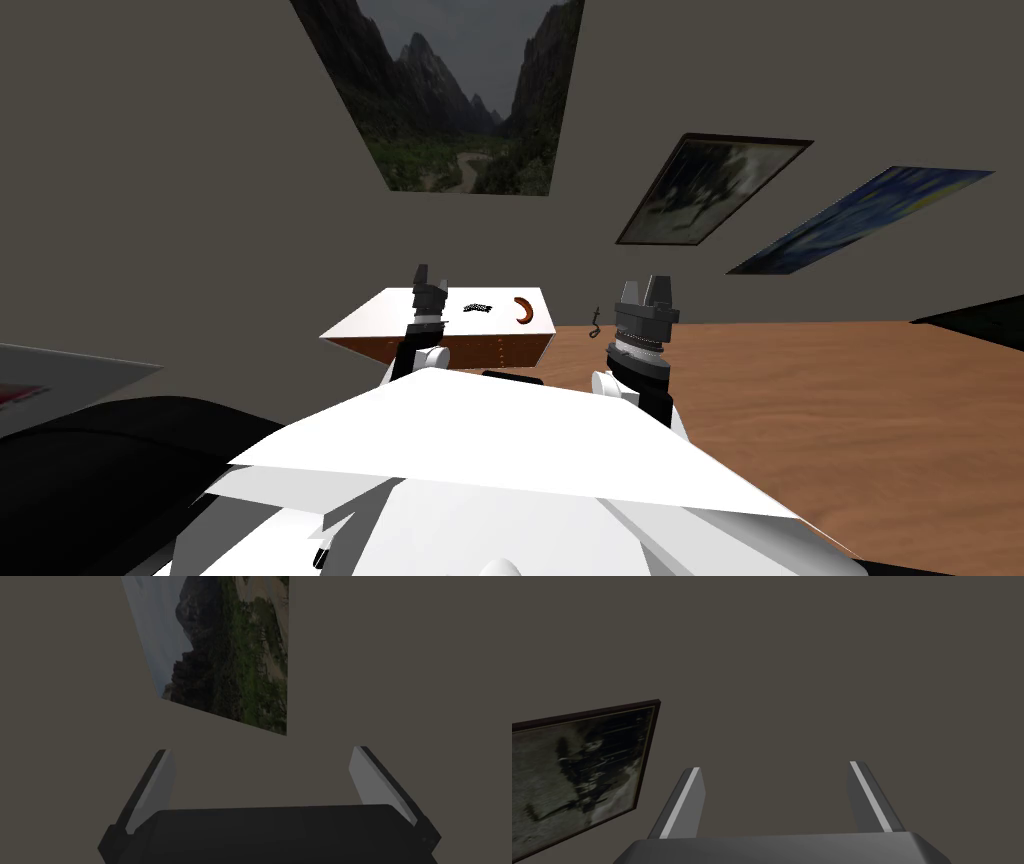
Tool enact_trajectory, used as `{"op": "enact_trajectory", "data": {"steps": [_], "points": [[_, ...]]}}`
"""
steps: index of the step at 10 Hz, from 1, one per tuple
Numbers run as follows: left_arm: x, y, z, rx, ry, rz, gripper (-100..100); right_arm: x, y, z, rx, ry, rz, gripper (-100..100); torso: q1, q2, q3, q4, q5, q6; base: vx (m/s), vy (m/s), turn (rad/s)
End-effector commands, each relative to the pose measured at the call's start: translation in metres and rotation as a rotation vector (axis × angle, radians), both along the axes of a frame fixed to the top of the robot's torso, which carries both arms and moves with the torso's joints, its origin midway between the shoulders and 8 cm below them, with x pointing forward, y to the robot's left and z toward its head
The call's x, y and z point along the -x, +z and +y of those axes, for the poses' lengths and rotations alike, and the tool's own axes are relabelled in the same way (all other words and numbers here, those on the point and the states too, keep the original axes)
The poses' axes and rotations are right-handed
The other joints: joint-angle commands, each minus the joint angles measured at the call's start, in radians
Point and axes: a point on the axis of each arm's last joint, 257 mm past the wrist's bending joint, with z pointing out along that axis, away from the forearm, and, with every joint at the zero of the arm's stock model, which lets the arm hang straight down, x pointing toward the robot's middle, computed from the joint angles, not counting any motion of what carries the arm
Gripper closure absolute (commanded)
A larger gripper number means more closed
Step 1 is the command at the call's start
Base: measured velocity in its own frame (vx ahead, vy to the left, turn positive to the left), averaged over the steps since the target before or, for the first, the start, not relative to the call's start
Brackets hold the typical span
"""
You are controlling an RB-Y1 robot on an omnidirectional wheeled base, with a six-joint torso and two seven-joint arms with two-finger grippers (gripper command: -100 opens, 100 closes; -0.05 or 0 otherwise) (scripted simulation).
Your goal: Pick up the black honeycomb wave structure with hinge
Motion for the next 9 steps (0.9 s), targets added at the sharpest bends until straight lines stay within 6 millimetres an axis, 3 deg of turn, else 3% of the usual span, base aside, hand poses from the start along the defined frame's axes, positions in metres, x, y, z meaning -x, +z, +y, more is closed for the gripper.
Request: {"op": "enact_trajectory", "data": {"steps": [1, 4, 8, 9], "points": [[-0.004, -0.003, 0.0, -0.044, -0.015, 0.021, -100, 0.0, 0.0, 0.0, 0.0, 0.0, 0.0, 0, 0.0, 0.0, 0.0, 0.0, 0.0, 0.0, -0.026, 0.014, -0.003], [-0.014, -0.011, 0.004, -0.102, -0.023, 0.064, -100, 0.0, 0.0, 0.0, 0.0, 0.0, 0.0, 0, 0.003, 0.004, 0.002, 0.001, 0.001, 0.0, -0.055, 0.037, -0.008], [-0.044, -0.044, 0.032, -0.16, 0.011, 0.195, -100, 0.0, 0.0, 0.0, 0.0, 0.0, 0.0, 0, 0.005, 0.007, 0.004, 0.002, 0.001, 0.0, -0.106, 0.073, -0.032], [-0.044, -0.044, 0.032, -0.16, 0.011, 0.195, -100, 0.0, 0.0, 0.0, 0.0, 0.0, 0.0, 0, 0.006, 0.007, 0.004, 0.002, 0.001, 0.0, -0.07, 0.066, -0.022]]}}
